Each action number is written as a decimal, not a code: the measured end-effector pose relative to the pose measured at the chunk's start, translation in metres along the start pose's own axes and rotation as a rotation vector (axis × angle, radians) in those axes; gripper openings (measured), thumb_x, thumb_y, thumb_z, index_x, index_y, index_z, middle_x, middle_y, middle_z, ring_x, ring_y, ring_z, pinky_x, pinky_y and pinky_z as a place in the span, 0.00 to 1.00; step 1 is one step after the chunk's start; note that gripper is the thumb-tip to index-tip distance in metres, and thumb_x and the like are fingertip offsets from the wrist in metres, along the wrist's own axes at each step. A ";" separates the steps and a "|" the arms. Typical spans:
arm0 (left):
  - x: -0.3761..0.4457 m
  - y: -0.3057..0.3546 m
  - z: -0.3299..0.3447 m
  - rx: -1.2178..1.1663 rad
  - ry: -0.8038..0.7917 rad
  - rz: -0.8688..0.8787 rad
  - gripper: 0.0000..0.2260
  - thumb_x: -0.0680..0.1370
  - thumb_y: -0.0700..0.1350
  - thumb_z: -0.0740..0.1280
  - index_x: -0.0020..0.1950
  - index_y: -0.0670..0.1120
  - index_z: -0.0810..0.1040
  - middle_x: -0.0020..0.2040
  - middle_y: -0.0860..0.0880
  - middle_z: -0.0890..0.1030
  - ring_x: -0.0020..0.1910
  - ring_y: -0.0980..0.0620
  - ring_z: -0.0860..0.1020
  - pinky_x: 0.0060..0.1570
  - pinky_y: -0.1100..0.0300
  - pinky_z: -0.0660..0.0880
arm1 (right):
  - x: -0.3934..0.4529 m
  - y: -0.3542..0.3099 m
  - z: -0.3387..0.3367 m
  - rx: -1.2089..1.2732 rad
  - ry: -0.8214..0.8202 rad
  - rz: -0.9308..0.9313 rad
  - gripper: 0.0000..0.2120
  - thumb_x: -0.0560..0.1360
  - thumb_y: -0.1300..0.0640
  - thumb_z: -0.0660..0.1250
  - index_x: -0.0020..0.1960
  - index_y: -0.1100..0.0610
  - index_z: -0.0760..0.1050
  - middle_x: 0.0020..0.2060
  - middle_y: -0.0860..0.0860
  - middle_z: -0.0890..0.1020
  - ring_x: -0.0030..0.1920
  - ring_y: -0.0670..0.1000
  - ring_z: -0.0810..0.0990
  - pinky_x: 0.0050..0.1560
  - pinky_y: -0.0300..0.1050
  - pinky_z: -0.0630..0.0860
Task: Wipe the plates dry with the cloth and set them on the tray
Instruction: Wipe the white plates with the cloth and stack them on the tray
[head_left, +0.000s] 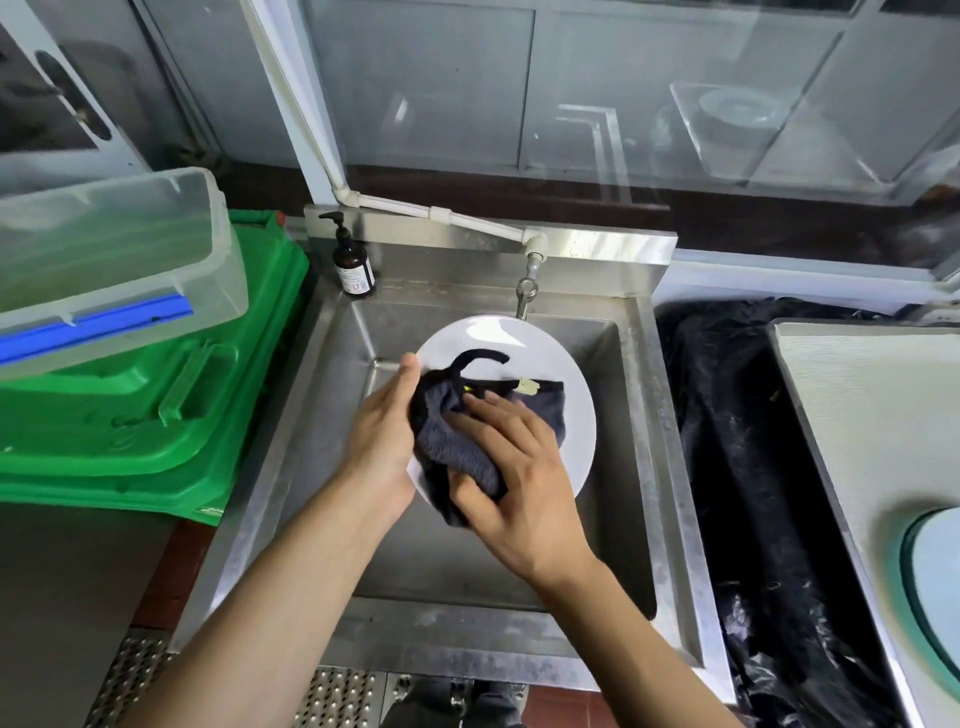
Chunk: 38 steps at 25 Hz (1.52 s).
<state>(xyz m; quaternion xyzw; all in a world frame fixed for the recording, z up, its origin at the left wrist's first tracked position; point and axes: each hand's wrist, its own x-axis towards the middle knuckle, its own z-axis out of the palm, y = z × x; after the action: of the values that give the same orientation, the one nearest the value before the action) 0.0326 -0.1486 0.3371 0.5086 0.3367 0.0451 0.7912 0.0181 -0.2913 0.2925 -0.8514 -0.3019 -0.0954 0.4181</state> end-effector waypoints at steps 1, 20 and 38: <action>0.000 0.000 -0.004 0.021 0.006 0.024 0.19 0.82 0.54 0.64 0.40 0.45 0.87 0.40 0.44 0.87 0.40 0.48 0.86 0.37 0.59 0.81 | -0.009 0.002 0.000 0.015 -0.029 -0.012 0.23 0.74 0.50 0.66 0.68 0.56 0.80 0.70 0.50 0.78 0.75 0.51 0.71 0.77 0.52 0.62; 0.005 0.007 0.002 0.063 0.064 0.144 0.17 0.81 0.54 0.66 0.34 0.55 0.87 0.35 0.52 0.86 0.35 0.55 0.84 0.41 0.58 0.79 | -0.009 0.002 0.012 0.143 -0.037 0.067 0.23 0.79 0.50 0.63 0.72 0.55 0.76 0.74 0.48 0.73 0.78 0.48 0.65 0.79 0.58 0.60; 0.006 0.009 0.007 0.157 0.137 0.164 0.13 0.82 0.54 0.65 0.41 0.50 0.82 0.34 0.58 0.83 0.41 0.55 0.80 0.44 0.60 0.76 | 0.074 0.017 -0.003 0.009 0.136 0.105 0.25 0.78 0.49 0.62 0.70 0.61 0.77 0.71 0.55 0.77 0.74 0.58 0.71 0.78 0.60 0.60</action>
<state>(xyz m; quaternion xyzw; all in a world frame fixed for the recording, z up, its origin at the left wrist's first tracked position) 0.0435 -0.1469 0.3439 0.5905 0.3497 0.1174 0.7178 0.0878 -0.2688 0.3140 -0.8557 -0.2284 -0.1295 0.4460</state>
